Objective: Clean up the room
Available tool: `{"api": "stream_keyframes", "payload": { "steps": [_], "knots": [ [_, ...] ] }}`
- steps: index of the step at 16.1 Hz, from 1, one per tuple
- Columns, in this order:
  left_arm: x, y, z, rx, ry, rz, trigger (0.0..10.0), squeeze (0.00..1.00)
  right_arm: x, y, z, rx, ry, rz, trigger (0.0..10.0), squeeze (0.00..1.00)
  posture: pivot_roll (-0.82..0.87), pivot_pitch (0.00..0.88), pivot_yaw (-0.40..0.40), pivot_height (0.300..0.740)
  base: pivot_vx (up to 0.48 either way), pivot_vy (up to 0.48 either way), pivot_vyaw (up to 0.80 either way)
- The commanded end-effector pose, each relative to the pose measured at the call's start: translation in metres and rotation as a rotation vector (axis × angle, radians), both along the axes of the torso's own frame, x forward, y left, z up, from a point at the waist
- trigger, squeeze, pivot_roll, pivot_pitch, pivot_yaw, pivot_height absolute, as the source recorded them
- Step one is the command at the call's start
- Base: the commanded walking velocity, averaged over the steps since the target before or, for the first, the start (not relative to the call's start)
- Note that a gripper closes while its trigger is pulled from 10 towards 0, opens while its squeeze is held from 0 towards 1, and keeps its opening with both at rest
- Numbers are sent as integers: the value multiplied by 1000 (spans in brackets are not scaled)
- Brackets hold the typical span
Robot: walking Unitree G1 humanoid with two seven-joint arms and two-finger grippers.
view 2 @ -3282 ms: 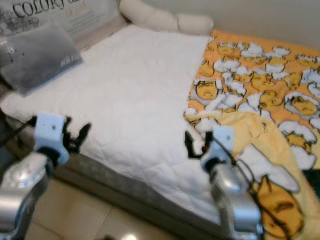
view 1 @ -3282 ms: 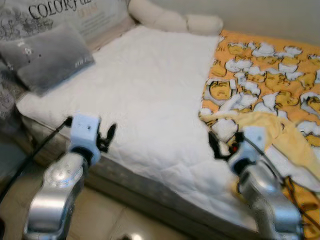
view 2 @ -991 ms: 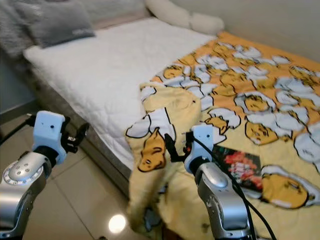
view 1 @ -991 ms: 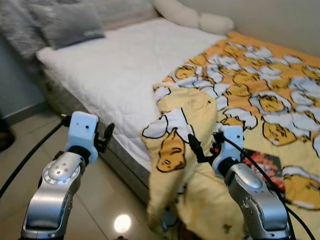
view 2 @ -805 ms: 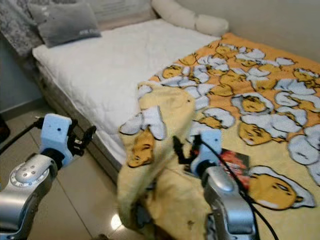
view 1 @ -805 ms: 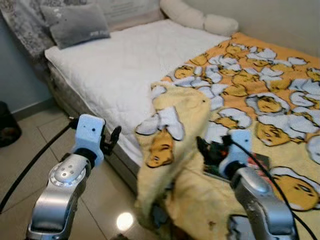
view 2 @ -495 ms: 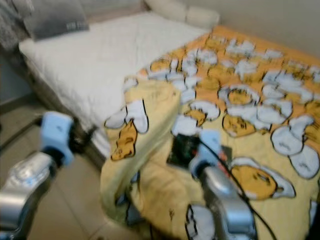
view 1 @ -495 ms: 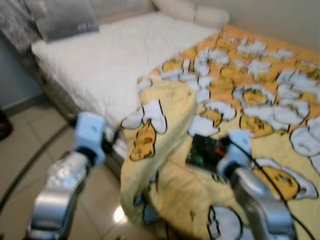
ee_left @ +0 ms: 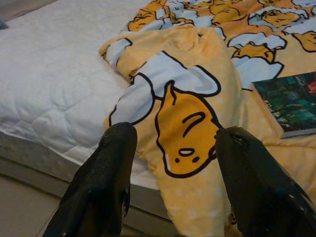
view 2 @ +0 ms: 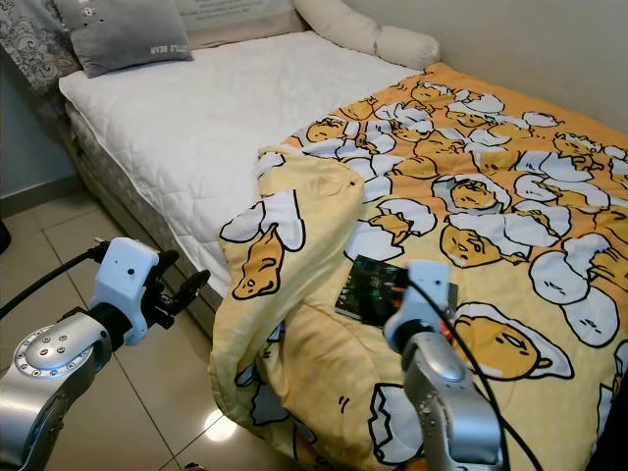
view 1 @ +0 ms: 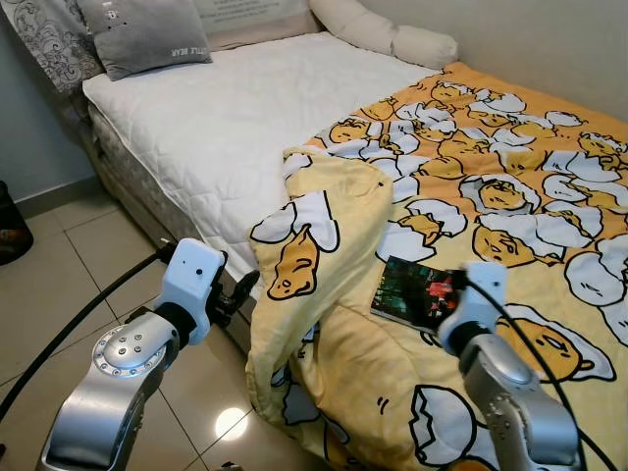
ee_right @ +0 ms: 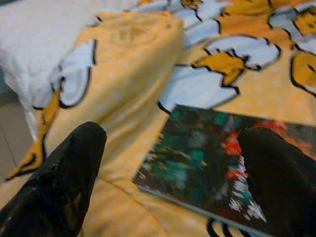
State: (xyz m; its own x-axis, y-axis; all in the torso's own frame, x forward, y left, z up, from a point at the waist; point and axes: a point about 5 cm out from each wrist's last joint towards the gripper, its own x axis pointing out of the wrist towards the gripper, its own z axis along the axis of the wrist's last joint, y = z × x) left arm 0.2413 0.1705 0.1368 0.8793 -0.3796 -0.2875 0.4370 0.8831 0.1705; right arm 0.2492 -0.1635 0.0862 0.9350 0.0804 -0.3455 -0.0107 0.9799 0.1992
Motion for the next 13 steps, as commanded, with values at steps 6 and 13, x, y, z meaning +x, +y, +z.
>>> {"api": "stream_keyframes", "payload": {
  "steps": [6,13],
  "knots": [
    [-8,-1,6,-53,-4,-49,10000,125,-4,-9,-2,6,25,-37,10000,1000,-91,0,-32,740,0,0,0],
    [8,-22,8,-104,39,-424,10000,98,32,-54,-31,97,164,-231,10000,1000,-122,0,-10,740,0,0,0]
  ]
}}
